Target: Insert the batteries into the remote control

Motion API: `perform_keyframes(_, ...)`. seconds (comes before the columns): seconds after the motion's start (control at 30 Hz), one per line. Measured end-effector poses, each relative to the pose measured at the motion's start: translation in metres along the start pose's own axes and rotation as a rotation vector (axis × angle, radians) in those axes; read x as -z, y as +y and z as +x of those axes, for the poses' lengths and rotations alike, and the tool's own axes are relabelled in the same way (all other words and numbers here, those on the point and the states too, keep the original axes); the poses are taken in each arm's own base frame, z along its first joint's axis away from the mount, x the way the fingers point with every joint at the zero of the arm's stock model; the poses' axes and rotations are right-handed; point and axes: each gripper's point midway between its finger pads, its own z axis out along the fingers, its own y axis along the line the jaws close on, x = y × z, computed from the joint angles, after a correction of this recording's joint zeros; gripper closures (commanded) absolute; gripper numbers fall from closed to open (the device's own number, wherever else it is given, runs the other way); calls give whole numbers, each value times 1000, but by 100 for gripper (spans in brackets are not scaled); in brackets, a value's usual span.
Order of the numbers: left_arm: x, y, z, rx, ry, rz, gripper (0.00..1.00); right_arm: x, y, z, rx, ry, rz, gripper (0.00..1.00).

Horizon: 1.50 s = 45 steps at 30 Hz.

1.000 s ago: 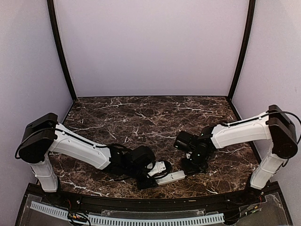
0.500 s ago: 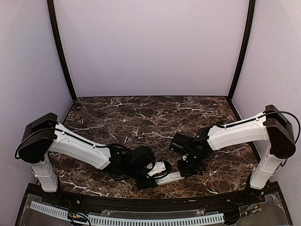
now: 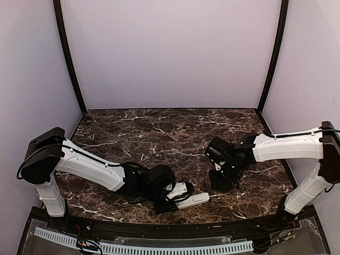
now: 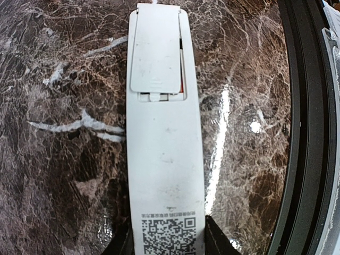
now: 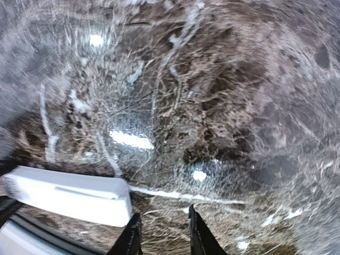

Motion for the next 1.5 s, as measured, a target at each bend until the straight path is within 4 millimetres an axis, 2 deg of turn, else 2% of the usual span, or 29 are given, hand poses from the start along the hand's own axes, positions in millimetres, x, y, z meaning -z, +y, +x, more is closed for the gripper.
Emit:
perform_keyframes(0.1, 0, 0, 0, -1, 0, 0, 76, 10, 2, 1, -31, -29, -167, 42)
perform_keyframes(0.2, 0, 0, 0, -3, 1, 0, 67, 5, 6, 7, -71, -13, -298, 40)
perform_keyframes(0.27, 0, 0, 0, -4, 2, 0, 61, -4, 11, 13, -77, 18, -361, 43)
perform_keyframes(0.43, 1, -1, -1, -16, 3, 7, 41, -16, 29, 18, -61, 80, -479, 59)
perform_keyframes(0.57, 1, -2, -1, -29, 9, 11, 37, -23, 35, 20, -60, 112, -548, 65)
perform_keyframes(0.73, 4, -5, -10, -61, -2, 28, 38, -24, 37, 22, -57, 121, -605, 71)
perform_keyframes(1.0, 12, -6, -58, -152, -137, 33, 47, -26, 37, 20, -72, 128, -681, 80)
perform_keyframes(1.13, 2, -4, -78, -183, -184, 38, 47, -25, 36, 19, -68, 130, -698, 81)
perform_keyframes(1.23, -7, -4, -77, -193, -178, 46, 49, -25, 36, 19, -64, 130, -701, 83)
perform_keyframes(1.33, -15, -2, -70, -198, -159, 51, 58, -25, 36, 19, -55, 127, -703, 85)
perform_keyframes(1.5, -18, -2, -69, -206, -158, 59, 67, -23, 35, 19, -48, 132, -701, 85)
